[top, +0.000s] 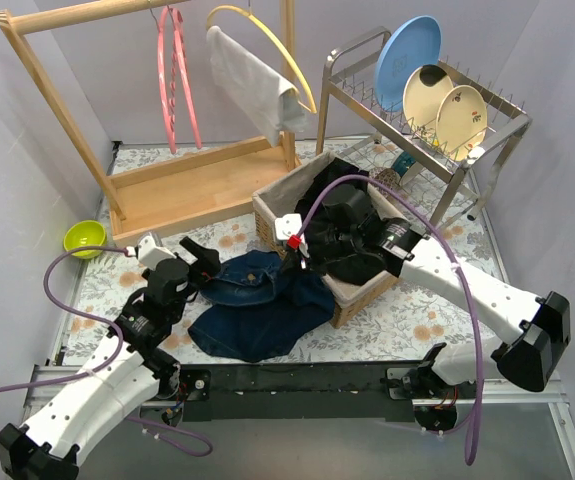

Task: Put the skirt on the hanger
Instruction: Move the skirt to the center of the board

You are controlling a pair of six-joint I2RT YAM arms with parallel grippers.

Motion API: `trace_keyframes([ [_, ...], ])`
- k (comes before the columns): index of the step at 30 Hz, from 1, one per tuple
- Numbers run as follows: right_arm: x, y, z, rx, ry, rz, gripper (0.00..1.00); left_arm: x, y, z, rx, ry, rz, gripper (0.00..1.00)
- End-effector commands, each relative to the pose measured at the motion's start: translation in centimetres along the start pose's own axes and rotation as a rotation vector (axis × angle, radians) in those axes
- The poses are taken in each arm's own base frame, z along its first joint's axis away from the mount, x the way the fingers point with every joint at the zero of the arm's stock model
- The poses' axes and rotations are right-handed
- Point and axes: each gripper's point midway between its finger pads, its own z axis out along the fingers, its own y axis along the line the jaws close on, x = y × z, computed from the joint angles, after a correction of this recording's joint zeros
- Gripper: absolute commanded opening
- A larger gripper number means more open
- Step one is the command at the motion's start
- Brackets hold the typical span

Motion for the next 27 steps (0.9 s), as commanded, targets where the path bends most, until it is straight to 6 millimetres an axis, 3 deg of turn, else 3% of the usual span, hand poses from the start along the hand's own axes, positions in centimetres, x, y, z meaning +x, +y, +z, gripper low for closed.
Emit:
trace_keyframes([
  [1, 3.0, 0.6, 0.2, -0.039, 0.027, 0.062, 0.01, 0.1, -1.1, -0.6, 0.068, 0.024, -0.122, 0.91],
  [6, 3.7, -0.6, -0.3, -0.004, 0.013, 0.102, 0.01, 1.8, -0.3, -2.7, 0.113, 0.106, -0.198, 0.86],
  [9, 3.9, -1.6, -0.8, 0.024, 0.007, 0.128, 0.01, 2.4, 0.6, -3.0, 0.07, 0.136, -0.223, 0.8],
  [11, 3.6, -1.9, -1.0, 0.025, -0.005, 0.135, 0.01, 3.0, 0.9, -2.4, 0.023, 0.156, -0.199, 0.67],
  [18, 3.9, -3.1, -2.2, 0.062, -0.018, 0.166, 0.01, 6.1, 5.6, 0.7, -0.302, 0.202, -0.125, 0.54],
  [22, 4.0, -3.2, -2.3, 0.053, -0.023, 0.177, 0.01, 7.4, 6.8, 1.6, -0.343, 0.214, -0.119, 0.54],
  [27, 4.4, -3.1, -2.0, 0.036, -0.024, 0.191, 0.01, 7.3, 7.0, 2.1, -0.318, 0.179, -0.126, 0.53],
])
